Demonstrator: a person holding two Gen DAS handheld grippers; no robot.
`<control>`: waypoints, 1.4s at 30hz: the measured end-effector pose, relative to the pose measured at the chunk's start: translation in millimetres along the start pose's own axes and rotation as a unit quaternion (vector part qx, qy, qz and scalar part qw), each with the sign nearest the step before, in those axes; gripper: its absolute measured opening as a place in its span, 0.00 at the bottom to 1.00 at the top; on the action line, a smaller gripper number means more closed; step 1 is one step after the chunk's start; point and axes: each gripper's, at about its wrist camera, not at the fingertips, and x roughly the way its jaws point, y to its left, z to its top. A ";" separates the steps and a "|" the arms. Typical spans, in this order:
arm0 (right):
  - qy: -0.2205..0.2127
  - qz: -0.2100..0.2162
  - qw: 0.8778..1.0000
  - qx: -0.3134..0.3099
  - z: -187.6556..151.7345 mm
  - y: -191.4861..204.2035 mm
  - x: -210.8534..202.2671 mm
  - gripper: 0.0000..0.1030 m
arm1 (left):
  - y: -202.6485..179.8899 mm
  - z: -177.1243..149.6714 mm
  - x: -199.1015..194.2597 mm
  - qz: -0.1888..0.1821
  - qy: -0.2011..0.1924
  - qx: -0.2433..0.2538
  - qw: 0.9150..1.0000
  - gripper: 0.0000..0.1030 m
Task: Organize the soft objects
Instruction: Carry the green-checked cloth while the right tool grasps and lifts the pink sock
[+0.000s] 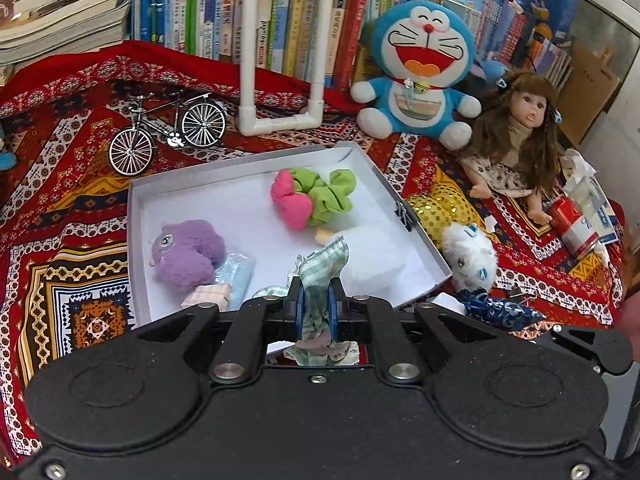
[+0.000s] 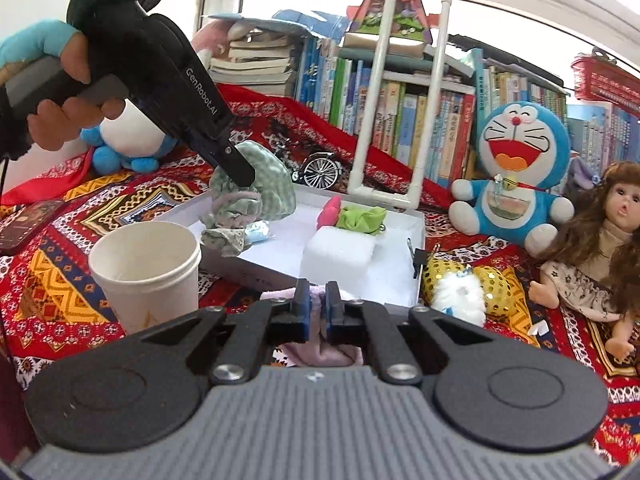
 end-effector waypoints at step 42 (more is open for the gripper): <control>0.048 0.018 0.984 0.171 34.7 -51.1 83.6 0.19 | 28.2 -2.2 48.3 0.016 -0.037 -0.051 0.998 0.11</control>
